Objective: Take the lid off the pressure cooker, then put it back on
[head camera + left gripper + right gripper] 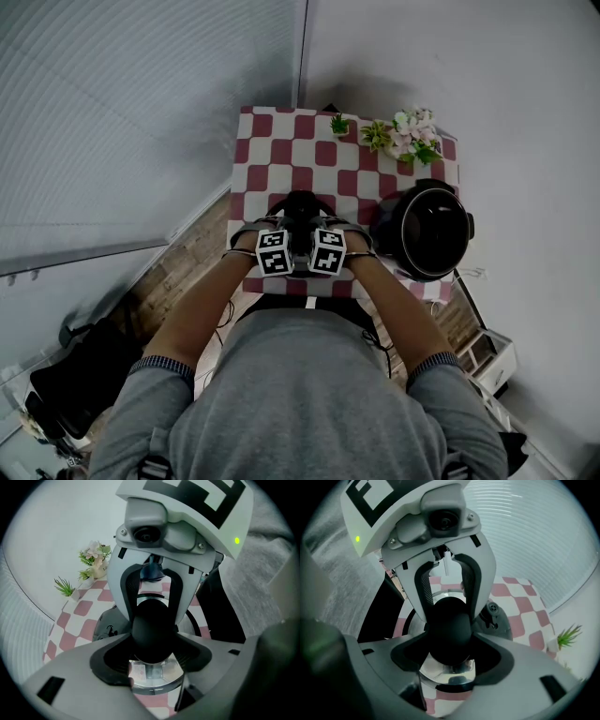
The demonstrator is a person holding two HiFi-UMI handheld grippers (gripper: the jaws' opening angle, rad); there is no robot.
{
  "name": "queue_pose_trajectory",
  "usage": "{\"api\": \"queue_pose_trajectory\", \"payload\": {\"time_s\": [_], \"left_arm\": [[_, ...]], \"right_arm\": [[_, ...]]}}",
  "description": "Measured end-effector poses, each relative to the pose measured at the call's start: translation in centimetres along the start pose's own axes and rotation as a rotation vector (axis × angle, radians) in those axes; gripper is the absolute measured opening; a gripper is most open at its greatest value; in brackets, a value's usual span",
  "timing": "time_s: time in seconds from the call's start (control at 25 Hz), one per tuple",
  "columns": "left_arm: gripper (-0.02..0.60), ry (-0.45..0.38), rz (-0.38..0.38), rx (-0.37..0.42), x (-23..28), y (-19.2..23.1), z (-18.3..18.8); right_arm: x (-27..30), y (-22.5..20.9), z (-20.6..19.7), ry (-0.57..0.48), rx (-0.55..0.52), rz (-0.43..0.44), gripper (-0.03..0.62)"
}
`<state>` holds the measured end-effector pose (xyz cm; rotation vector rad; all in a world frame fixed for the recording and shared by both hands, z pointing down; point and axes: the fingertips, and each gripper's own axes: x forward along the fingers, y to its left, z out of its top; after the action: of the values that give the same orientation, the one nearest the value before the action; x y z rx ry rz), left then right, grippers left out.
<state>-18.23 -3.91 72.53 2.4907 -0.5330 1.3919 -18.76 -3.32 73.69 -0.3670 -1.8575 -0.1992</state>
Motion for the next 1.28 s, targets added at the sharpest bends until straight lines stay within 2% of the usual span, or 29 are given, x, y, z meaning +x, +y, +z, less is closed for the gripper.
{"api": "queue_pose_trajectory", "payload": {"time_s": [0.44, 0.6, 0.68, 0.88, 1.28], "left_arm": [[0.295, -0.019, -0.014, 0.063, -3.9, -1.1, 2.5], [0.295, -0.025, 0.011, 0.119, -6.2, -0.8, 4.1], [0.295, -0.02, 0.014, 0.146, -7.2, -0.7, 5.0], [0.295, -0.017, -0.038, 0.172, -10.4, -1.5, 7.8], [0.295, -0.003, 0.002, 0.271, -14.8, -1.4, 13.5]], "right_arm": [[-4.2, 1.0, 1.1, -0.029, 0.031, -0.027, 0.291], [-6.8, 1.1, 1.7, -0.046, 0.045, -0.058, 0.291], [-8.3, 1.0, 1.9, -0.049, 0.059, -0.071, 0.291], [-12.2, 1.4, 2.5, -0.056, 0.105, -0.07, 0.291], [-19.7, 1.1, 2.3, -0.06, 0.141, -0.168, 0.291]]}}
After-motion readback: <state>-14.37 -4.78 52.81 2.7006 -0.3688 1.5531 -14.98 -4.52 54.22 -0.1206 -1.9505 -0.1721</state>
